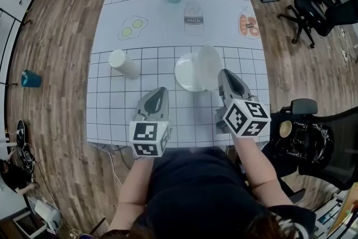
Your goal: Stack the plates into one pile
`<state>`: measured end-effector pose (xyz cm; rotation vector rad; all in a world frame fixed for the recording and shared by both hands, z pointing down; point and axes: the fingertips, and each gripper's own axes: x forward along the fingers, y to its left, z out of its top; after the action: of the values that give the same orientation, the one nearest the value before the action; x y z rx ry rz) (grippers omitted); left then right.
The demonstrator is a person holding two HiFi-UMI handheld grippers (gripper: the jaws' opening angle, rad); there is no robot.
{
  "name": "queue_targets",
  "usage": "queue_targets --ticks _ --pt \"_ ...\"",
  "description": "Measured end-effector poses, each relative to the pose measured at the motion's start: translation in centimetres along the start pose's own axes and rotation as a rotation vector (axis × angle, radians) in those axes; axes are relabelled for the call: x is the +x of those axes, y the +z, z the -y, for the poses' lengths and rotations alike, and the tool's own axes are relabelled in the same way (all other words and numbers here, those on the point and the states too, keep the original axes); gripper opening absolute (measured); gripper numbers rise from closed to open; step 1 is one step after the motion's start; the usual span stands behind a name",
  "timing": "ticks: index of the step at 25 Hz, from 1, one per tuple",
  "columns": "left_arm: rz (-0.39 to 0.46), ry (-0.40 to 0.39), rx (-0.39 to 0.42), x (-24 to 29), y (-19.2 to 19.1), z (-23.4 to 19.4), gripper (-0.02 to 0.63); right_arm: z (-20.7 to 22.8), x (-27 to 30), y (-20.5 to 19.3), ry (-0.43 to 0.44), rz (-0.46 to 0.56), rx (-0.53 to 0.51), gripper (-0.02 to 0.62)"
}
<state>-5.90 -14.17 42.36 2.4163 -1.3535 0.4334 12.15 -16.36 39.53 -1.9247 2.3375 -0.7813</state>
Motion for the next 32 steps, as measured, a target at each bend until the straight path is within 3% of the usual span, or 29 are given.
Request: queue_targets --ticks 7,12,15,32 --pt "-0.007 0.060 -0.024 -1.3 -0.8 -1.6 0.028 -1.5 1.4 -1.1 0.082 -0.041 0.132 0.029" --pt "-0.010 0.084 -0.035 -1.7 -1.1 -2.1 0.028 -1.3 2.1 -2.0 0.104 -0.061 0.270 0.029" --pt "-0.016 0.095 -0.038 -1.8 -1.4 -2.3 0.028 -1.0 2.4 -2.6 0.106 -0.074 0.297 0.029" --pt "-0.048 0.087 -0.031 -0.7 -2.3 -1.4 0.028 5.5 3.2 -7.1 -0.097 -0.173 0.267 0.044"
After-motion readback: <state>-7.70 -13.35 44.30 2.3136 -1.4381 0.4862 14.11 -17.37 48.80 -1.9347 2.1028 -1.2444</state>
